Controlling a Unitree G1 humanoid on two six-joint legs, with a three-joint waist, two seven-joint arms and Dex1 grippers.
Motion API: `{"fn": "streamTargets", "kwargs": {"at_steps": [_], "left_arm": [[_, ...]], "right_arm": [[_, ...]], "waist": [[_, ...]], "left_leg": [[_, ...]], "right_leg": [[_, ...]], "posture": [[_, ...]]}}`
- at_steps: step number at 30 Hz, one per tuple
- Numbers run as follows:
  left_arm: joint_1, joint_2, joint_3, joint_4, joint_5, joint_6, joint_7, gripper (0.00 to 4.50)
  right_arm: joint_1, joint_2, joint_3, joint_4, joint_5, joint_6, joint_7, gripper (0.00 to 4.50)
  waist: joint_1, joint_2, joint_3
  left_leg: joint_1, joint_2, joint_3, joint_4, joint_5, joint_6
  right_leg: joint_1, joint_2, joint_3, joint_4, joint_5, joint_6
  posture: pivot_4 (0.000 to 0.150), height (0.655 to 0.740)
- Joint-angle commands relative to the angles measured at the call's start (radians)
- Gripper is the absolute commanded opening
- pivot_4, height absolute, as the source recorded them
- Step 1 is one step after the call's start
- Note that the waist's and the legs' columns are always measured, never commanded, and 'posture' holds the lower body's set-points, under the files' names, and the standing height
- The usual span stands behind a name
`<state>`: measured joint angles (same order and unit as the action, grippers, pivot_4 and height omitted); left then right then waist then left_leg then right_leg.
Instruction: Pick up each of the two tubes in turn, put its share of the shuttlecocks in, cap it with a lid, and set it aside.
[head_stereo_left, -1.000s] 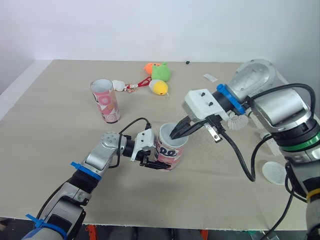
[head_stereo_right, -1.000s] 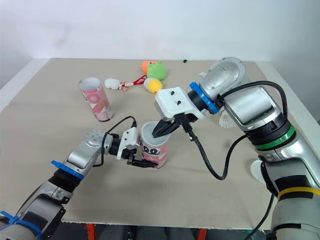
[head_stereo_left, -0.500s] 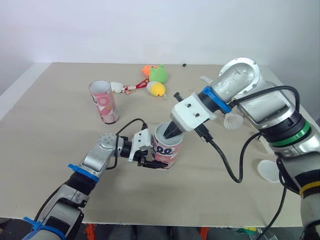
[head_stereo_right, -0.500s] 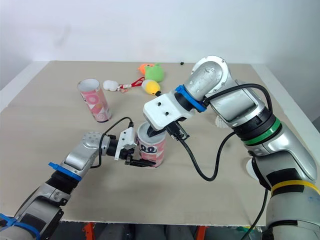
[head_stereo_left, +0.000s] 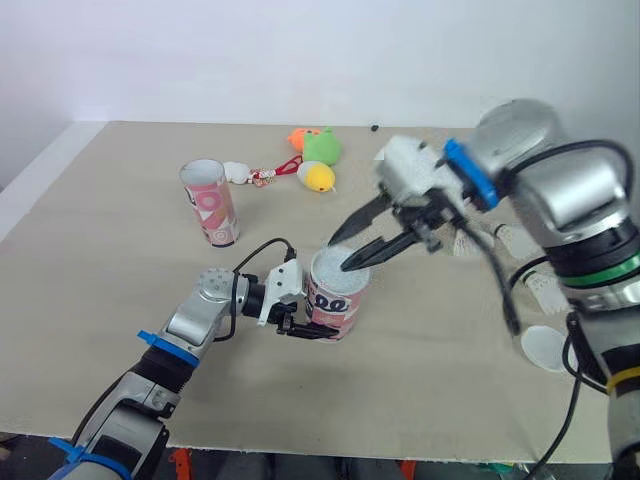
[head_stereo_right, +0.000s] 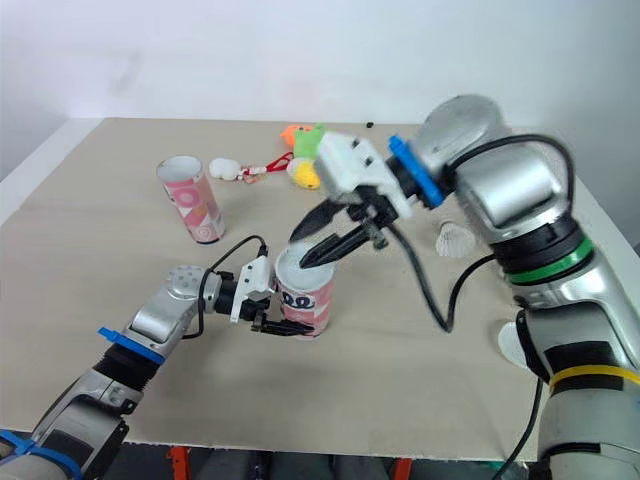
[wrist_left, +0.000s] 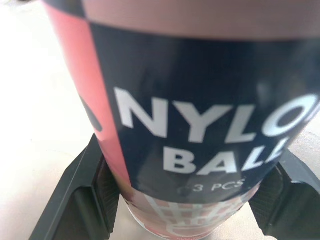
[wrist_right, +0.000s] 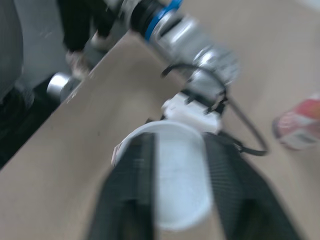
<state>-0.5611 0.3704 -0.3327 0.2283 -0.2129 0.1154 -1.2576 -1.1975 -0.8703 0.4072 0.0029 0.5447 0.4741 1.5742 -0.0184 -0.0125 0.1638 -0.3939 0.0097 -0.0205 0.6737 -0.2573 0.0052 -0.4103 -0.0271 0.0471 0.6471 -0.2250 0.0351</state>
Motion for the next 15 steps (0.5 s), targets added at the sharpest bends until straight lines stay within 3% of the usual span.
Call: {"fn": "streamTargets", "kwargs": {"at_steps": [1,3,4,5,6,7,10,15], "left_arm": [[-0.003,-0.006,0.010,0.048,0.011,0.000,0.013,2.97],[-0.010,-0.011,0.012,0.057,0.006,0.011,0.013,2.97],[-0.015,-0.015,0.018,0.062,0.002,0.012,0.016,2.97],[-0.023,-0.019,0.024,0.068,0.000,0.017,0.022,3.70],[-0.032,-0.022,0.028,0.071,-0.006,0.027,0.018,3.90],[-0.040,-0.024,0.033,0.076,-0.005,0.021,0.019,4.43],[-0.066,-0.029,0.047,0.110,0.013,-0.029,0.037,4.48],[-0.066,0.001,0.048,0.103,0.002,-0.009,-0.008,4.48]], "right_arm": [[0.042,-0.072,-0.129,-0.055,0.037,0.048,0.030,3.66],[0.089,-0.114,-0.180,-0.086,0.055,0.086,0.014,4.47],[0.122,-0.135,-0.208,-0.108,0.057,0.095,0.002,4.47],[0.154,-0.151,-0.236,-0.129,0.062,0.107,-0.016,4.50],[0.192,-0.168,-0.265,-0.152,0.070,0.119,-0.031,4.50],[0.234,-0.184,-0.293,-0.178,0.074,0.127,-0.046,4.50],[0.371,-0.219,-0.368,-0.253,0.075,0.143,-0.104,4.50],[0.563,-0.244,-0.459,-0.353,0.079,0.171,-0.184,4.50]], "waist": [[0.002,0.000,0.000],[0.001,0.000,0.000],[0.000,0.000,0.000],[0.000,0.000,0.001],[0.000,0.000,0.001],[-0.001,0.000,0.002],[-0.002,0.000,0.004],[-0.004,0.001,0.005]], "left_leg": [[0.000,0.000,0.000,0.000,0.000,0.000],[0.000,-0.001,0.000,-0.001,0.000,0.000],[0.000,-0.002,0.000,-0.001,0.000,0.000],[0.000,-0.002,0.001,-0.001,0.000,0.000],[0.000,-0.002,0.001,-0.001,0.000,0.000],[0.000,-0.002,0.001,0.000,0.000,0.000],[-0.001,-0.001,0.001,0.000,0.000,0.000],[-0.006,0.000,0.003,-0.001,0.000,0.000]], "right_leg": [[0.000,0.000,0.000,0.000,0.000,0.000],[0.000,-0.001,0.000,-0.001,-0.001,0.002],[0.001,-0.001,0.000,-0.001,-0.001,0.002],[0.001,-0.001,0.001,-0.001,-0.002,0.002],[0.001,-0.001,0.001,-0.001,-0.002,0.003],[0.000,-0.001,0.001,-0.001,-0.002,0.003],[0.000,0.001,0.002,-0.001,-0.005,0.009],[-0.007,0.003,0.007,0.001,-0.002,0.004]], "posture": [[0.150,0.7323],[0.150,0.7323],[0.150,0.7323],[0.150,0.7323],[0.150,0.7323],[0.150,0.7323],[0.150,0.7323],[0.150,0.7323]]}}
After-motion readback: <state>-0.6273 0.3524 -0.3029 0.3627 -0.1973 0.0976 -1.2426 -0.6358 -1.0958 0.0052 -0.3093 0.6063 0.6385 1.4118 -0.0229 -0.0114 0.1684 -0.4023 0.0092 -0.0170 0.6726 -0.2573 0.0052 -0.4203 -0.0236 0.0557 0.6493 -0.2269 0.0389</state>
